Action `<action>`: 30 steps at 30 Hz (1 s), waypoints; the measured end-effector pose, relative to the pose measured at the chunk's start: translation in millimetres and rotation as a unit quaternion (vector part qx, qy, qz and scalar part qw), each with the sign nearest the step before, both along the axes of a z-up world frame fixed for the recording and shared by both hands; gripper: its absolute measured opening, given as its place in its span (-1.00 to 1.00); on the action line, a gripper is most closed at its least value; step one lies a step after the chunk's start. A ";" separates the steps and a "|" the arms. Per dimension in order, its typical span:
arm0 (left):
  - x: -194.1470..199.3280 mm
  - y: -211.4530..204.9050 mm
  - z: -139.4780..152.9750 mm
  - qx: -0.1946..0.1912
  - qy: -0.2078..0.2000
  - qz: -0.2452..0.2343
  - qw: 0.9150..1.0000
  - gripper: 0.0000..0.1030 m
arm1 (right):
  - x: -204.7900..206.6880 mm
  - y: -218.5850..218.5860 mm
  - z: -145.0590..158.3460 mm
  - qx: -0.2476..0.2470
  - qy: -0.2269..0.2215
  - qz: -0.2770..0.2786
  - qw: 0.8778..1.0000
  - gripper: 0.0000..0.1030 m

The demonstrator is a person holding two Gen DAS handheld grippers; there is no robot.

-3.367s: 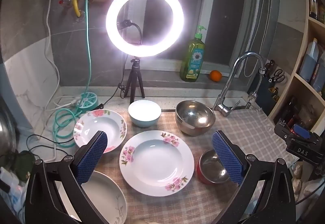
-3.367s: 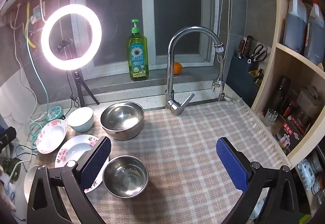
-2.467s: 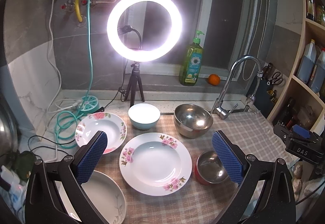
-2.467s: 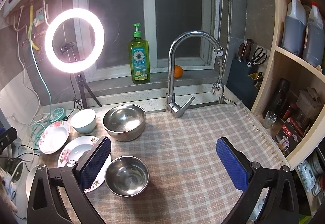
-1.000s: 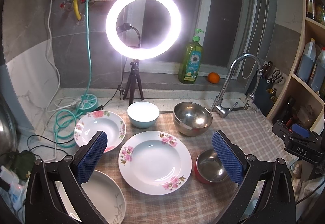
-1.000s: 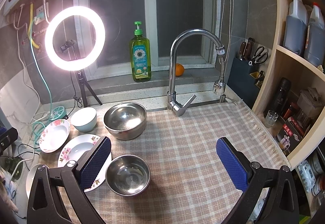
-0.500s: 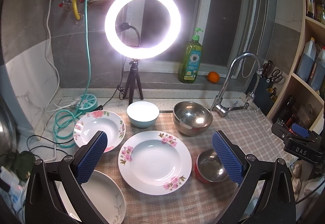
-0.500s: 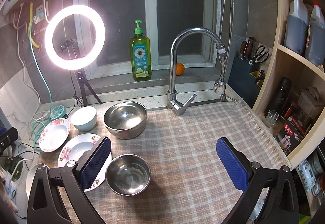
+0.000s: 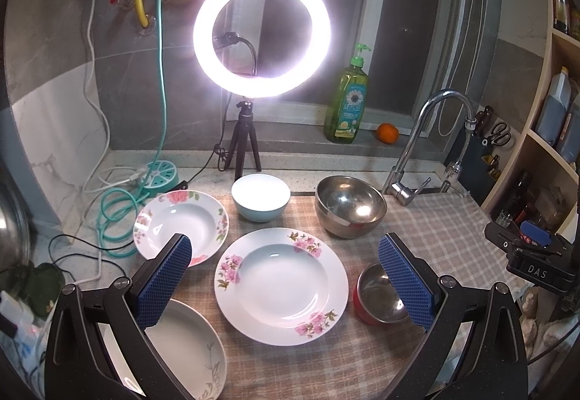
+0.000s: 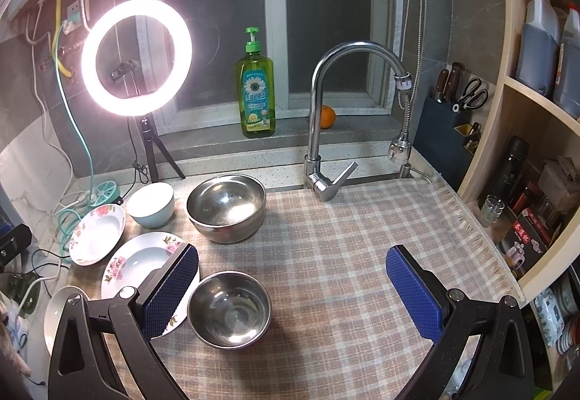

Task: Organize plates and bowls

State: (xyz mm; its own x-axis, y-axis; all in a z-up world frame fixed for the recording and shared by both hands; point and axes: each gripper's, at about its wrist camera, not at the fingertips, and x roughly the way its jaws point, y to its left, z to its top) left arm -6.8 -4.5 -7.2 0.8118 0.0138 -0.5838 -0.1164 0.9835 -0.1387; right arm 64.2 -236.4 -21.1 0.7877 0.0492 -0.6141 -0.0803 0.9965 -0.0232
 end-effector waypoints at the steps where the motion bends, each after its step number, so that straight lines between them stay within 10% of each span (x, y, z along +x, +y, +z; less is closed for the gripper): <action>1: 0.9 1.3 0.1 -0.001 0.002 0.001 1.000 0.98 | 0.4 0.5 -2.5 -0.001 0.000 0.002 1.000 0.99; 20: 11.4 26.9 -29.1 0.001 0.059 0.049 0.997 0.98 | 37.4 53.2 -21.6 -0.021 0.032 0.117 0.992 0.99; 30: 2.0 46.1 -64.2 -0.059 0.114 0.090 0.988 0.88 | 85.6 79.2 -39.6 0.001 0.105 0.222 0.969 0.99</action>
State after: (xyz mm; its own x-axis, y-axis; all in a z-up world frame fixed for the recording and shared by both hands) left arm -4.8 41.6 -71.4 0.6504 0.0663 -0.7567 -0.3287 0.9226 -0.2017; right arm 149.8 -157.2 -60.7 0.5469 0.3553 -0.7581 -0.5038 0.8629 0.0410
